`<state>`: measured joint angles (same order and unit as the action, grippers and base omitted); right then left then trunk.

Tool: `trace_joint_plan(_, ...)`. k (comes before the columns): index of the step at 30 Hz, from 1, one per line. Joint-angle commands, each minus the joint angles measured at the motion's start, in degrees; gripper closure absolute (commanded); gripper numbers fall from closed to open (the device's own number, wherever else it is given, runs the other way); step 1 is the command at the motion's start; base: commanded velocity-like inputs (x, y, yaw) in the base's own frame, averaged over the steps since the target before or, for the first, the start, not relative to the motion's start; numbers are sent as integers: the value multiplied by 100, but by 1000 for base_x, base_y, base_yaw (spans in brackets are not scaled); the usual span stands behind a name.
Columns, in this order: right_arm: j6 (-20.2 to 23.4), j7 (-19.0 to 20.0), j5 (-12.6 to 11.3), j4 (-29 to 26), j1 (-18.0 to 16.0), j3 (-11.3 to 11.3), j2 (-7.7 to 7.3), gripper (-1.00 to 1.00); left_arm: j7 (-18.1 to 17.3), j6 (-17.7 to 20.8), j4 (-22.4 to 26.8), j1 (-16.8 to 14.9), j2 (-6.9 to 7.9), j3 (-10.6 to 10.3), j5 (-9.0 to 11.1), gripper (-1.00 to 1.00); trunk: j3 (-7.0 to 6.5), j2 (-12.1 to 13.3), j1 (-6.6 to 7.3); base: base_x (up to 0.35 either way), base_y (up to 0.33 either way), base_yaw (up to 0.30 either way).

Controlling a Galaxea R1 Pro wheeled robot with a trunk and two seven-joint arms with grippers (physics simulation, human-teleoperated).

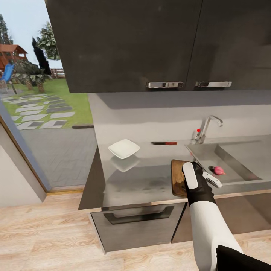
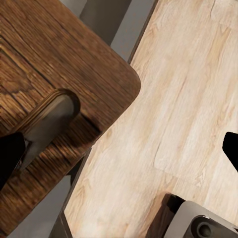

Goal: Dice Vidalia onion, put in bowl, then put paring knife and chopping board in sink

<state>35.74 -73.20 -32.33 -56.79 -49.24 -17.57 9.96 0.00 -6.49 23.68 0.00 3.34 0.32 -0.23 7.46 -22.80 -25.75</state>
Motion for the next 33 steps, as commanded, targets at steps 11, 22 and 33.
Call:
trace_joint_plan(11,56,-27,-23,-8,-7,-10,4,-100,0,-10,0,0,0,-5,1,-100,11,-12,-4,23,-13,0)
trace_joint_plan(22,56,-27,-19,-8,-7,-10,4,-100,0,-10,0,0,0,-7,6,-100,11,-12,-4,16,-16,0)
trace_joint_plan(33,56,-20,-19,-8,-7,-10,4,-100,0,-10,-3,0,-8,-14,-2,-100,36,-12,-4,0,0,0)
